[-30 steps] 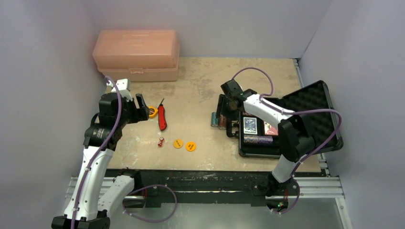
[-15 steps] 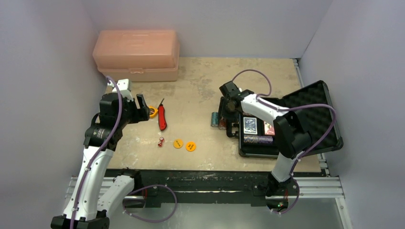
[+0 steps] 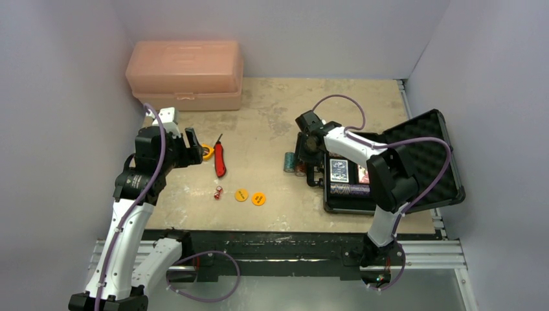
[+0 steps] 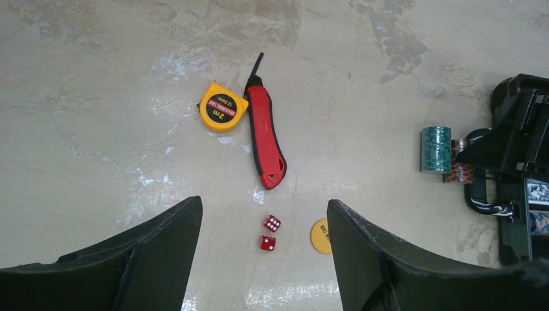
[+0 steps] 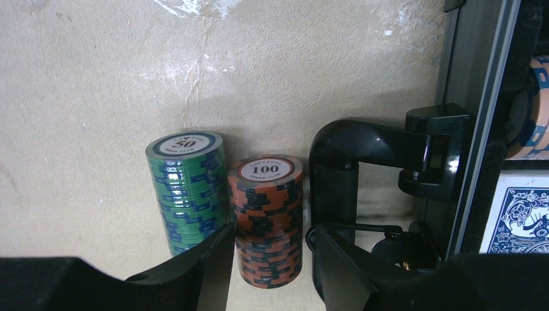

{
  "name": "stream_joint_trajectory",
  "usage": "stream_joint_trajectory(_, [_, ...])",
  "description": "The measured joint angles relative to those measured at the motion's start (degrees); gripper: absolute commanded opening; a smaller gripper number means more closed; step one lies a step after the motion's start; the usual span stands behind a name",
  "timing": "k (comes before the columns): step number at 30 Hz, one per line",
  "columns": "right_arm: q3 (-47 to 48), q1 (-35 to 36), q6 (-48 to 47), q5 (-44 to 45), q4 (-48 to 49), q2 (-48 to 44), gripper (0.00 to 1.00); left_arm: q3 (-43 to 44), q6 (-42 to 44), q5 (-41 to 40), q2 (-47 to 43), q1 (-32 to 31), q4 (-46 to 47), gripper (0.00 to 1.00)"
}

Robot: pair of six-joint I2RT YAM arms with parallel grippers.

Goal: Pack up texas hold em set

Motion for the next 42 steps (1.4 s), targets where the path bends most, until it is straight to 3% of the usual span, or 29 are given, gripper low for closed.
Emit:
stream_joint_trajectory(28, [7.3,3.4,-4.4,4.2,-6.8,5.2,0.52,0.0,0.0,-1.0,-0.6,-0.8,-0.1,0.69])
stream_joint_trajectory(42, [9.6,3.8,-7.0,5.8,-5.5,9.3,0.51,0.0,0.0,-1.2,-0.7,-0.8,-0.5,0.68])
